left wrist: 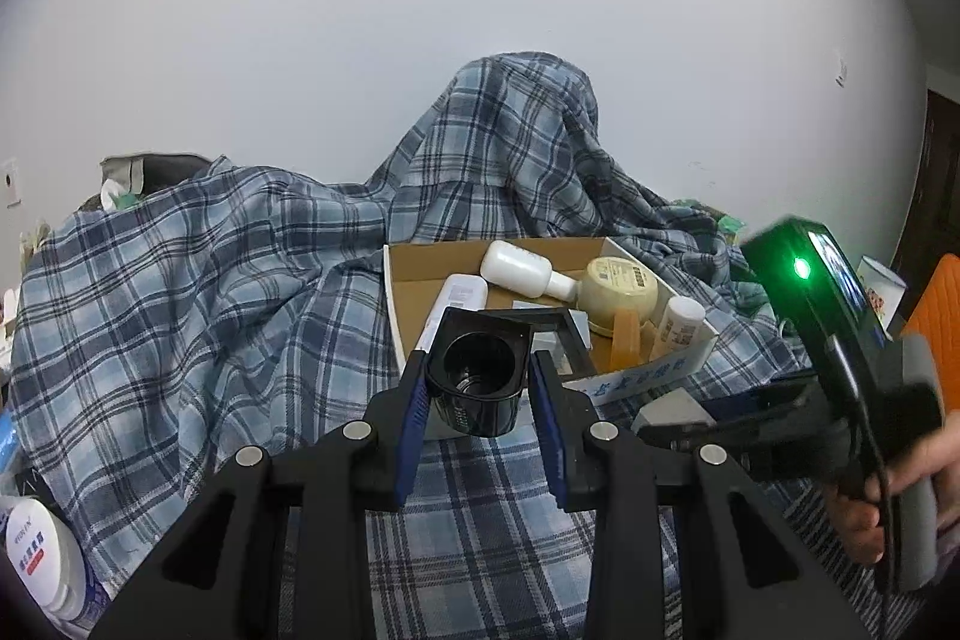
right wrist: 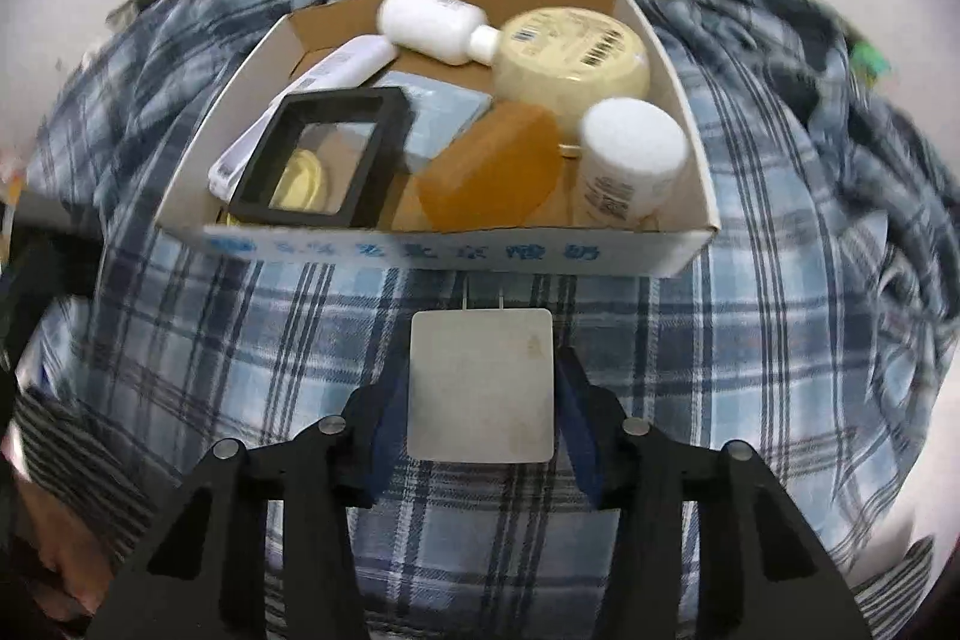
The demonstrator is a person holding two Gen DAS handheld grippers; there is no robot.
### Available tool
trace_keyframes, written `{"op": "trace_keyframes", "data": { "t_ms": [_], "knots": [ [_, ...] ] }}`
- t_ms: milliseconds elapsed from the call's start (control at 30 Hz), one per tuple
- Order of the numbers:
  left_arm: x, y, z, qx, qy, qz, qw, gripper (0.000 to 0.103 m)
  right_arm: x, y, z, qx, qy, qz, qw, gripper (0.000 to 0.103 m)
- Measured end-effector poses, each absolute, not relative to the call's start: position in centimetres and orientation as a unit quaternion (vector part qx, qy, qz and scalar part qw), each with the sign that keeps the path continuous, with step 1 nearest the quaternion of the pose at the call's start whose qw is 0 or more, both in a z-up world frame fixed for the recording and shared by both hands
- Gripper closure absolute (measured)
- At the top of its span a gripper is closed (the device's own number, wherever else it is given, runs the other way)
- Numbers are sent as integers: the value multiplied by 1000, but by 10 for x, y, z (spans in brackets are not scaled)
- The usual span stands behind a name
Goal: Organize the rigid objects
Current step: 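Grasp the white square plug adapter with the right gripper while the left gripper holds the black cup, then lower the black cup and white plug into the box and release both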
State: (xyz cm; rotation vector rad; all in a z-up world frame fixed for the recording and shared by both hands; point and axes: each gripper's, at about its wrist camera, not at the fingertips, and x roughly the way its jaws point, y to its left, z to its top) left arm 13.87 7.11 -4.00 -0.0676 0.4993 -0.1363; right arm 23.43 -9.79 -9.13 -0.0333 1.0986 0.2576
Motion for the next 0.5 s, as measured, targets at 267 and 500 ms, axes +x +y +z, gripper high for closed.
{"op": "trace_keyframes", "data": {
  "t_ms": [267,500],
  "knots": [
    [128,64,-34,-18,220,-72,973,68,185,-92,-78,-82,387,178,901,58],
    [124,64,-30,-18,209,-72,975,68,161,-89,-60,-81,297,188,933,58]
  ]
}}
